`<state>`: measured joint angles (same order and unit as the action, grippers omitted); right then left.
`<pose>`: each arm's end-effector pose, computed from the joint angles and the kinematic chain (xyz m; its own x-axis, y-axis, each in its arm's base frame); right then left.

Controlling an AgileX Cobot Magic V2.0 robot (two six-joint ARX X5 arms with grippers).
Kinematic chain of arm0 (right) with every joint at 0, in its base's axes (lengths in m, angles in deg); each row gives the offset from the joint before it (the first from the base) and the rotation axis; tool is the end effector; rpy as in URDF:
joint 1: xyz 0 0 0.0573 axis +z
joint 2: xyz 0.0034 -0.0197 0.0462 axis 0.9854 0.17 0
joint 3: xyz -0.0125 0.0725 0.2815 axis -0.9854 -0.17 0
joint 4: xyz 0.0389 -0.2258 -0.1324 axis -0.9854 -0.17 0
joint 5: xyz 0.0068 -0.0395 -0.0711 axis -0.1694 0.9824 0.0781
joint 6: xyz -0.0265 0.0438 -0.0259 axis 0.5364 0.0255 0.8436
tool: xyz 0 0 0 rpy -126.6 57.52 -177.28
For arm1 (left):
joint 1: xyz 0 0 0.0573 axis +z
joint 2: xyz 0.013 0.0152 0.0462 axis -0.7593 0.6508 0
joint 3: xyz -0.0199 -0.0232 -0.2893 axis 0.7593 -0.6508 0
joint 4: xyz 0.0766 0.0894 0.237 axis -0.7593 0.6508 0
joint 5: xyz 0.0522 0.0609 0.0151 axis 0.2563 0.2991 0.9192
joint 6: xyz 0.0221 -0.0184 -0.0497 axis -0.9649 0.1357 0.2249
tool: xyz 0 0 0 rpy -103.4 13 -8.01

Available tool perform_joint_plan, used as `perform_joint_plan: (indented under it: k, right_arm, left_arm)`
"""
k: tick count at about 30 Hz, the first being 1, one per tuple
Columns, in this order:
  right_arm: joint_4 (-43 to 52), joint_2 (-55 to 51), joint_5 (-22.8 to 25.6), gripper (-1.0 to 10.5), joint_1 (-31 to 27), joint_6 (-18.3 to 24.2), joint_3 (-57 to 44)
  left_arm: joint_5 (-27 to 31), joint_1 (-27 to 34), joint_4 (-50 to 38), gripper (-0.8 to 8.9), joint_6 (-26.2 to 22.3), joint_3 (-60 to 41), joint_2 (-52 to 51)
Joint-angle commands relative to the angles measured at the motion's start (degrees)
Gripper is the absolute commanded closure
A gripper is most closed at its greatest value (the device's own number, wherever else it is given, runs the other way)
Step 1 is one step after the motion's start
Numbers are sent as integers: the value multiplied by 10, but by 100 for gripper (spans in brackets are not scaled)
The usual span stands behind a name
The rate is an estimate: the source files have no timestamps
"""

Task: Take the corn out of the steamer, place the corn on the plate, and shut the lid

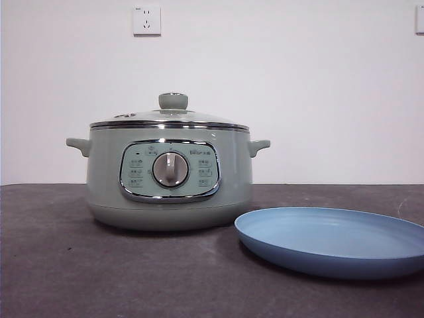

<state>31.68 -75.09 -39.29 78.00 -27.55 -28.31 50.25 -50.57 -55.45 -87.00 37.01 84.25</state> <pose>0.0810 0.0011 0.1529 0.9579 0.0865 -0.2738 -0.0835 0.9963 0.0225 0.0821 -0.0047 0.1528 0.9605 -0.1054 -0.2577 0.1165 0.9928 0.0281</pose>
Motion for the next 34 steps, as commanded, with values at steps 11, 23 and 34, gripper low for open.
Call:
perform_joint_plan:
  k: [11,23,34]
  right_arm:
    - [19,-1,-5,946,0,-154,-5]
    - [76,48,-61,959,2,-272,92]
    - [-36,260,-212,959,2,-161,336]
  left_arm:
    - [-31,1,-48,821,133,2,-1]
    - [-89,0,-44,820,195,116,46]
    - [-223,0,0,820,163,330,237]
